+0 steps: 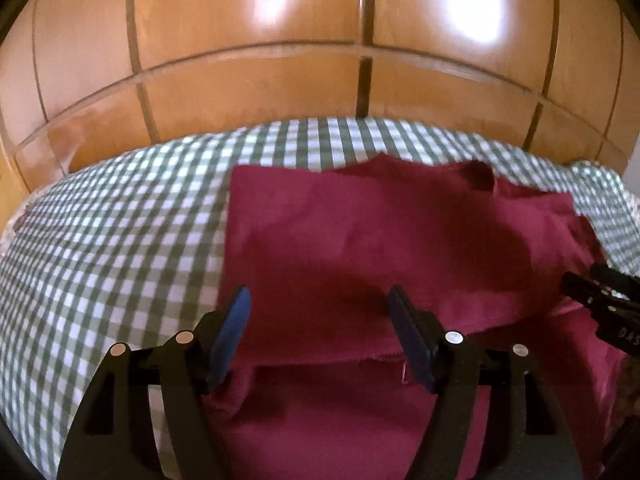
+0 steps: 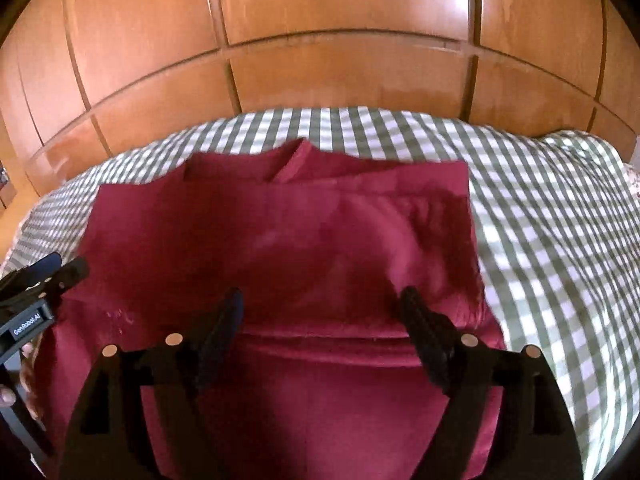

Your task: Fold small clothes

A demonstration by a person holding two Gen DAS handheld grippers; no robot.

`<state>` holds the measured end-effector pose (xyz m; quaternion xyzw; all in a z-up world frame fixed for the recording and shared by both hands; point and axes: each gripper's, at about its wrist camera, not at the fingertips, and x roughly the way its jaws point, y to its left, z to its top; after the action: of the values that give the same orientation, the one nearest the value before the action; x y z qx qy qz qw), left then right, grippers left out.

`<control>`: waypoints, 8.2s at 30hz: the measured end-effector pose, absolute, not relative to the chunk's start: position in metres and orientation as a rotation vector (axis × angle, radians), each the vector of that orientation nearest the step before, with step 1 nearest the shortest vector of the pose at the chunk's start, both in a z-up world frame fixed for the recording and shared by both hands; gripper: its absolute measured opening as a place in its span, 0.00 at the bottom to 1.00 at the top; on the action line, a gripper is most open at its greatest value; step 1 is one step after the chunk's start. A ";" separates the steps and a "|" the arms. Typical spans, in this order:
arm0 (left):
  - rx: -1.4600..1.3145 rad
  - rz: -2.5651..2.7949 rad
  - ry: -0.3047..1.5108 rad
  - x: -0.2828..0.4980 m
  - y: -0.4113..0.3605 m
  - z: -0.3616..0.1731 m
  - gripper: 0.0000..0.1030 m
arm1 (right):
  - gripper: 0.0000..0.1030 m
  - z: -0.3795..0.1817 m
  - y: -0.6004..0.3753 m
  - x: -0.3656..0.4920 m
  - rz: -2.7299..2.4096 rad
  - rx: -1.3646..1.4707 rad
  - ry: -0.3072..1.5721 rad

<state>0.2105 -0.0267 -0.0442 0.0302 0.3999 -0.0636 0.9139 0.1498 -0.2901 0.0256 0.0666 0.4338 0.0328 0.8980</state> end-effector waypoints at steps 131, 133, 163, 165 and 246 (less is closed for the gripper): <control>-0.416 -0.422 1.015 0.098 0.103 -0.058 0.72 | 0.76 0.027 -0.402 -0.012 0.058 0.573 0.976; -0.387 -0.418 0.994 0.102 0.093 -0.057 0.71 | 0.65 0.024 -0.392 -0.002 0.056 0.539 0.965; -0.356 -0.414 1.017 0.014 0.124 -0.038 0.50 | 0.54 0.062 -0.374 -0.066 0.081 0.429 0.992; -0.322 -0.378 0.992 0.028 0.120 -0.035 0.50 | 0.54 0.063 -0.372 -0.048 0.067 0.422 0.974; 0.018 -0.100 0.722 0.087 0.020 0.000 0.73 | 0.55 0.054 -0.334 0.015 0.116 0.329 0.851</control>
<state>0.0872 0.0204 -0.0001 0.0086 0.3533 -0.0491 0.9342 0.0155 -0.3343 0.0535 0.1587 0.4105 0.0562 0.8962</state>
